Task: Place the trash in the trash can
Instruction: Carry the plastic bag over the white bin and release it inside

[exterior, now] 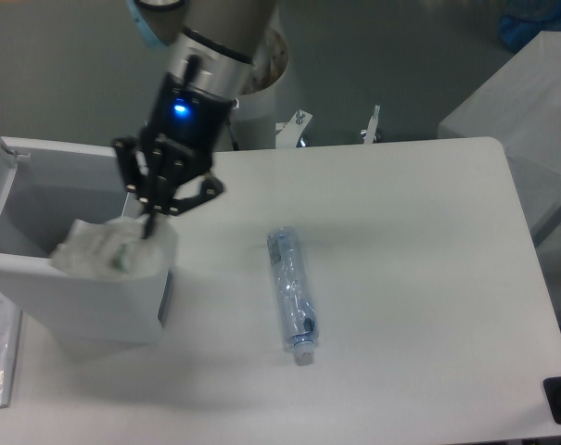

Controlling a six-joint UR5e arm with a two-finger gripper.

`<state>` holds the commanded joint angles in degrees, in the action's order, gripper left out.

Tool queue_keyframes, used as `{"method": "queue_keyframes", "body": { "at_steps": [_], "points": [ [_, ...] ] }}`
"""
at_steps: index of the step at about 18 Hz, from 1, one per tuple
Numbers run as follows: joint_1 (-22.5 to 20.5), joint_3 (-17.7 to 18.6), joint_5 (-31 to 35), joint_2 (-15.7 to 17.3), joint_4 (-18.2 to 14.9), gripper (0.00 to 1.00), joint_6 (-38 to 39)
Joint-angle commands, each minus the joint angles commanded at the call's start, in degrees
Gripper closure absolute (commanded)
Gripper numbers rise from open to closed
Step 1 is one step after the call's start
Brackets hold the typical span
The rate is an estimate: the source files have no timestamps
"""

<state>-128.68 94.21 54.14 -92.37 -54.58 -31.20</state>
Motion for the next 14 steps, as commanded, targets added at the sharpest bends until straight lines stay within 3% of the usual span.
{"method": "queue_keyframes", "body": {
  "at_steps": [4, 6, 9, 10, 11, 12, 14],
  "points": [
    [3.6, 2.5, -0.1, 0.3, -0.1, 1.0, 0.1],
    [4.1, 4.9, -0.2, 2.6, -0.1, 0.97, -0.1],
    [4.1, 7.6, -0.1, 4.4, 0.0, 0.66, -0.8],
    [4.1, 7.7, -0.1, 4.3, 0.2, 0.49, -1.0],
    [4.1, 7.7, 0.1, 4.1, 0.3, 0.18, -1.7],
    [4.1, 7.6, 0.5, 4.0, 0.4, 0.0, -3.1],
    [3.3, 7.3, 0.7, 4.0, 0.5, 0.0, -3.8]
  ]
}}
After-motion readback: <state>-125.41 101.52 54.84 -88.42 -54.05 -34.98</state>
